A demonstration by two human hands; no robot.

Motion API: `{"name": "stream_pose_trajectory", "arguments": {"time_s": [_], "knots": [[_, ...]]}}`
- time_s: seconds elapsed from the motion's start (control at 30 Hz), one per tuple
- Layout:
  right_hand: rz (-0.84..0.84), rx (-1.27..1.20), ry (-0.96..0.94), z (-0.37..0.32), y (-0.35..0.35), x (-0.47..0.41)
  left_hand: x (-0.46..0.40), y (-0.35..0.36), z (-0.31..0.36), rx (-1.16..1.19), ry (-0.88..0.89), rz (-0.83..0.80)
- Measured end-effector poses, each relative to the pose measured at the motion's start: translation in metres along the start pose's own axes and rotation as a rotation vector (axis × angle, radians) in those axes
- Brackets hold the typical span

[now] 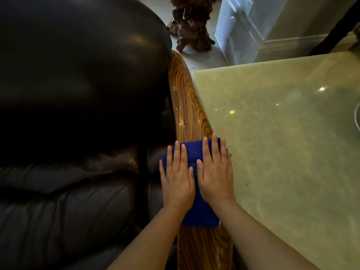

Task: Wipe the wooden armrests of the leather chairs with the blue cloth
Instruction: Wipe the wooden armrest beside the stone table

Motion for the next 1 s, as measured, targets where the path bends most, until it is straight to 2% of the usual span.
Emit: {"name": "stream_pose_trajectory", "arguments": {"time_s": [0.17,0.47,0.6,0.7,0.77,0.87,1.0], "knots": [[-0.032,-0.033,0.007,0.006,0.0,-0.026,-0.027,-0.004,0.007,0.006,0.01,-0.024],[-0.089,-0.121,0.018,0.025,0.008,-0.122,-0.122,-0.012,0.026,-0.003,0.033,0.0],[-0.212,-0.148,0.03,0.038,0.014,-0.17,-0.167,-0.024,0.041,-0.087,0.003,-0.08],[-0.221,-0.192,0.001,0.049,0.003,-0.176,-0.169,-0.046,0.041,-0.172,0.099,-0.062],[-0.172,-0.213,-0.109,0.054,-0.012,-0.164,-0.157,-0.057,0.035,-0.212,0.182,-0.046],[-0.253,-0.211,-0.236,0.061,-0.018,-0.15,-0.149,-0.057,0.034,-0.349,0.191,-0.141],[-0.39,-0.337,-0.19,0.063,-0.011,-0.159,-0.162,-0.06,0.05,-0.346,0.129,-0.249]]}}
Point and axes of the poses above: each hand's wrist, its own x-axis away from the middle knuckle, its own y-axis out of the palm, z = x × y, the point moved 5 cm from there along -x, towards the middle knuckle, and after that the axes turned 15 degrees about -y, right-handed, at the moved point
